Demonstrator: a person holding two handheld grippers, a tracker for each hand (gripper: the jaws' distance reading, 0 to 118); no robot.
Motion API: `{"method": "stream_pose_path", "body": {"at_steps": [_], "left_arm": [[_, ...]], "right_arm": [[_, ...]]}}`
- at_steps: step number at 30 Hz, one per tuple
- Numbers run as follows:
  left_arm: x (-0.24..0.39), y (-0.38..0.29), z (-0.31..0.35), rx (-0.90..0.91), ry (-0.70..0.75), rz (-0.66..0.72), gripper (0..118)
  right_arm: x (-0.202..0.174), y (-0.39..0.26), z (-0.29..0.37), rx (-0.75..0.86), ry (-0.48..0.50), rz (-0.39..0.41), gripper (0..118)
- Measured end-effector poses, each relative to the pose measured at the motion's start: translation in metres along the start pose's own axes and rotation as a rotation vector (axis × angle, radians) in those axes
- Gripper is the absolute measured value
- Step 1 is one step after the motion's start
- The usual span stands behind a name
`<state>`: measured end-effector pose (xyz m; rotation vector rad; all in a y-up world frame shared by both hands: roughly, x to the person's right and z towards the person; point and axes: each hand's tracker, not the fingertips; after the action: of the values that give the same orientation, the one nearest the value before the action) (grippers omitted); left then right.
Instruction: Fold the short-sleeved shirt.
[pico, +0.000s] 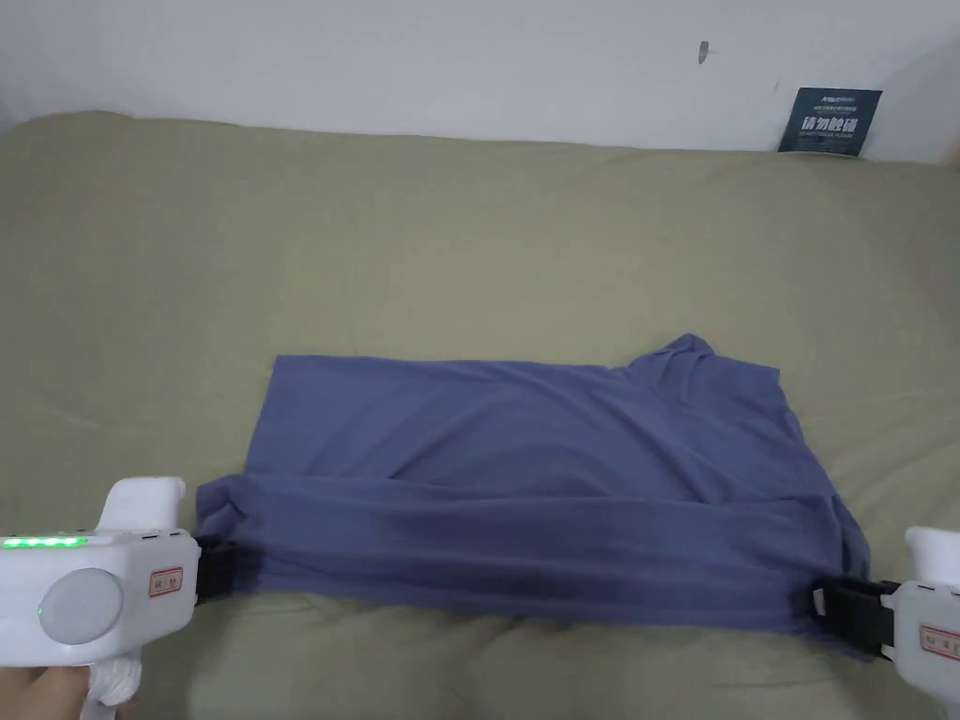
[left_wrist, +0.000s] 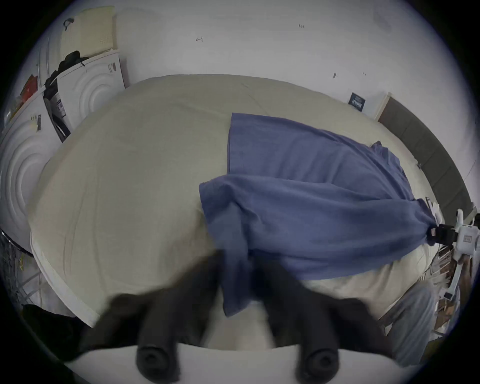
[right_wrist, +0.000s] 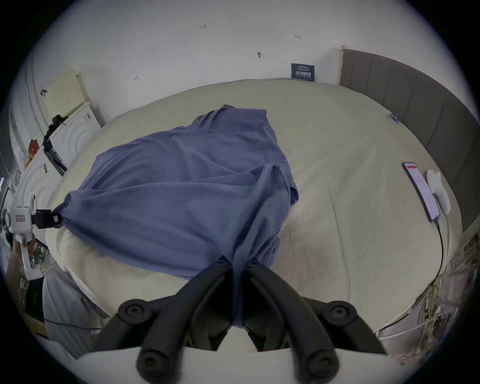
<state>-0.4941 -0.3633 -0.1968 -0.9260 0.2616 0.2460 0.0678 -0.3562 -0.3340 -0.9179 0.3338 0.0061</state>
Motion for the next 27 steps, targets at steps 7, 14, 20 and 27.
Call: {"method": "stream_pose_path", "body": {"at_steps": [7, 14, 20, 27], "left_arm": [[0.010, 0.037, 0.009, 0.075, 0.047, -0.063, 107], [0.036, 0.128, -0.042, 0.091, 0.005, -0.047, 6], [0.041, 0.193, -0.115, 0.033, 0.057, -0.035, 44], [0.045, 0.222, -0.174, -0.017, 0.204, -0.098, 115]], "right_arm": [[0.013, 0.047, -0.002, 0.090, -0.014, -0.003, 106], [0.002, 0.119, -0.046, 0.117, -0.015, 0.017, 0], [0.003, 0.155, -0.101, 0.070, -0.055, 0.083, 0], [0.016, 0.177, -0.144, 0.043, -0.079, 0.080, 0]]}}
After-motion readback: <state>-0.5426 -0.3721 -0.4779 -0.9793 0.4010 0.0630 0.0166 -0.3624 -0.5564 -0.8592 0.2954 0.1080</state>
